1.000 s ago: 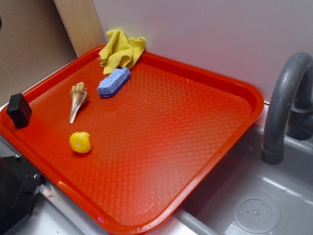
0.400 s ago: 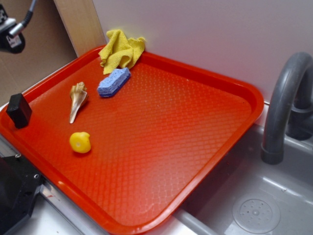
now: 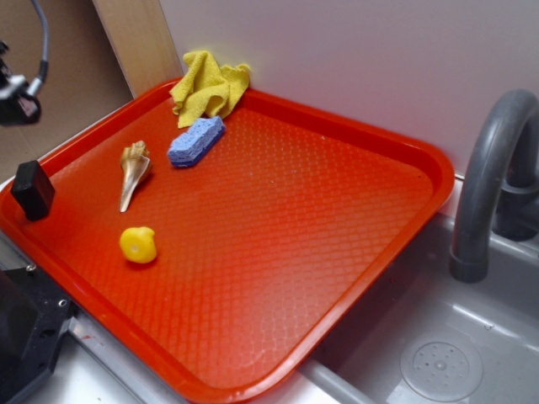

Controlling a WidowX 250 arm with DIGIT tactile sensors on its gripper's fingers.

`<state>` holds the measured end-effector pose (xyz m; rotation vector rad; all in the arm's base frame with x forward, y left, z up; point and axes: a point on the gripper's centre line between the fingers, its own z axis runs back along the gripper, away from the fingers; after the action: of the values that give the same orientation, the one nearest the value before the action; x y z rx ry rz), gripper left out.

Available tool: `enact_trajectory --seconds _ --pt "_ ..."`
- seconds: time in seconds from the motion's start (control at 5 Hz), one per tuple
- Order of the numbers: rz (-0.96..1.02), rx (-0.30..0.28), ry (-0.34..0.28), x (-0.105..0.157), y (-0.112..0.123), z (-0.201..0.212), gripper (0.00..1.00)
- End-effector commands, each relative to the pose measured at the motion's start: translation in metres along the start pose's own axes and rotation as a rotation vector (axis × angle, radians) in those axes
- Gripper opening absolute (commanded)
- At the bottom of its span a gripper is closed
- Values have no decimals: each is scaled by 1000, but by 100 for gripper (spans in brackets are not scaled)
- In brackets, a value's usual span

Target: Grab the black box.

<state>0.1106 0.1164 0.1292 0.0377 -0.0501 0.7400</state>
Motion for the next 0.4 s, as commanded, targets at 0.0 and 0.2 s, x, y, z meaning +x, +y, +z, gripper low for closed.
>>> enact_trajectory --seconds 0.0,0.2 --pt "102 15 -87 8 26 -50 100" --pt "92 10 -185 9 30 -55 100"
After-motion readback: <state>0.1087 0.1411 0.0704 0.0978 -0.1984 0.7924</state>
